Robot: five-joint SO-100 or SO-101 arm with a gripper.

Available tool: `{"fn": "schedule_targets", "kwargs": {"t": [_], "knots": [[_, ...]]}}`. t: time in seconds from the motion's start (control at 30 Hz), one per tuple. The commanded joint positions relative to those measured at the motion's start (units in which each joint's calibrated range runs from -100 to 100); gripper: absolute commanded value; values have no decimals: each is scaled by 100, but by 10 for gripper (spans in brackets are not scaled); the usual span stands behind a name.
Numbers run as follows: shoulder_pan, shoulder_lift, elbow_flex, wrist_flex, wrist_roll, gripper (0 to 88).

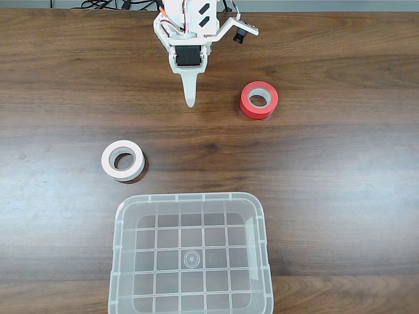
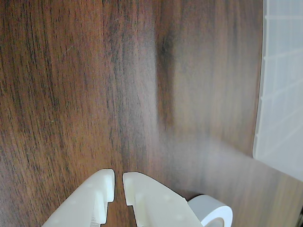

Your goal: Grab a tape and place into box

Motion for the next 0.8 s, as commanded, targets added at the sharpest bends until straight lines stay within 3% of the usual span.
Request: {"fn": "schedule_targets", "kwargs": {"t": [0.0,0.5,0.77], "knots": [[-16,-80,-83,-36,-16,14],[-38,-96,-389,-113,-21,13],[-1494,-8,-1169,-104,-52,13]]}}
